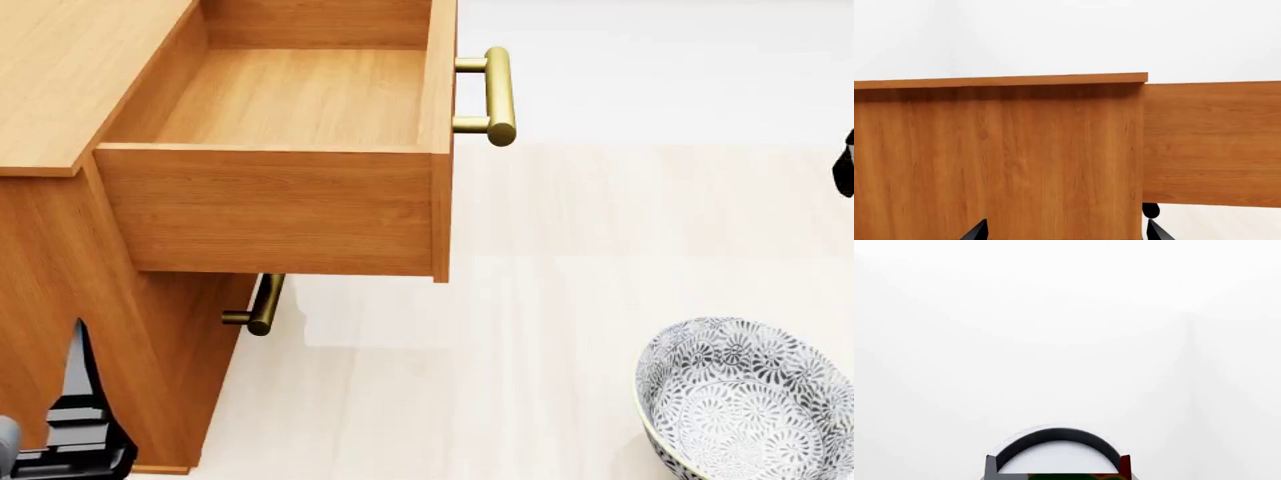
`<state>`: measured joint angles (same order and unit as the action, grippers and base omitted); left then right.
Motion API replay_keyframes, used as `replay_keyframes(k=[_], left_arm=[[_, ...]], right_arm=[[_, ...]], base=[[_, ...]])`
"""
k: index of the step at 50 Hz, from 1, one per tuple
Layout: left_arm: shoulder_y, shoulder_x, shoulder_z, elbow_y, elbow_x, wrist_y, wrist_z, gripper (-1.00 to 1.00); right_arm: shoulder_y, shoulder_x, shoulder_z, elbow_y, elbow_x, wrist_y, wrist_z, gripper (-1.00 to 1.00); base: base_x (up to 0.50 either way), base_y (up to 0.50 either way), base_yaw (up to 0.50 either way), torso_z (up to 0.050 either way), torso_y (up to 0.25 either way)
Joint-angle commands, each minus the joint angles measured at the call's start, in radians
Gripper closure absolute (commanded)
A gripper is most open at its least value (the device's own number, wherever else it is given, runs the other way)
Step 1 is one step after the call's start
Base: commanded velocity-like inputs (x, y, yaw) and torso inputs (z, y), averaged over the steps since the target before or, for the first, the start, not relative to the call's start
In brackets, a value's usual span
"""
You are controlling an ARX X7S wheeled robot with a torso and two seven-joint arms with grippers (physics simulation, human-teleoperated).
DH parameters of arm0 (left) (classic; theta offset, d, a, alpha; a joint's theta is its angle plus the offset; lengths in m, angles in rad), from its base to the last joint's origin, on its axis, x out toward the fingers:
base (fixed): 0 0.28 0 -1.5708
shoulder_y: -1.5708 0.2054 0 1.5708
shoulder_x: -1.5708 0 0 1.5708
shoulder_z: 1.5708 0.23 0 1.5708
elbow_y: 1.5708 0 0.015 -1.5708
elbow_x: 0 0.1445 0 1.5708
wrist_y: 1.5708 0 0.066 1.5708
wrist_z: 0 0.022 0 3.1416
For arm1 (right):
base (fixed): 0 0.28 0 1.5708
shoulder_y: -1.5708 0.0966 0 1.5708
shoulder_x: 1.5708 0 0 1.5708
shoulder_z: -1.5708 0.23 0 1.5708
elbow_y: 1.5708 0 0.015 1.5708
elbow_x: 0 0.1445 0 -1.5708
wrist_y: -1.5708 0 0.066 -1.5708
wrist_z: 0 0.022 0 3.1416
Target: Put the ketchup in the top drawer of the cabinet.
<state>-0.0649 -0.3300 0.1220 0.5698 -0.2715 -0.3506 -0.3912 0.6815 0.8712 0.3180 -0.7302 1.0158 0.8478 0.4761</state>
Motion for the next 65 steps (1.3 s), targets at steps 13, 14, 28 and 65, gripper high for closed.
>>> replay_keyframes(k=[13,14,28,65], left_arm=[[-0.008,-0.002,0.007,-0.019,-0.007,0.009,-0.002,-1.00],[-0.008,-0.003,0.008,-0.022,-0.005,0.012,-0.001,-1.00],[-0.013,-0.005,0.014,-0.026,-0.007,0.012,-0.004,-1.00],[-0.022,-0.009,0.031,-0.033,-0.012,0.010,-0.016,-1.00]], right_arm=[[0.369,-0.083,-0.312,0.174,-0.095,-0.002,-0.077,1.00],[0.388,-0.092,-0.332,0.187,-0.110,-0.007,-0.084,1.00],[0.535,-0.156,-0.443,0.283,-0.188,-0.034,-0.136,1.00],[0.949,-0.406,-0.704,0.895,-0.464,-0.232,-0.334,1.00]], base=[[0.00,0.00,0.00,0.000,0.001],[0.00,0.00,0.00,0.000,0.000],[0.00,0.00,0.00,0.000,0.000],[0.00,0.00,0.00,0.000,0.000]])
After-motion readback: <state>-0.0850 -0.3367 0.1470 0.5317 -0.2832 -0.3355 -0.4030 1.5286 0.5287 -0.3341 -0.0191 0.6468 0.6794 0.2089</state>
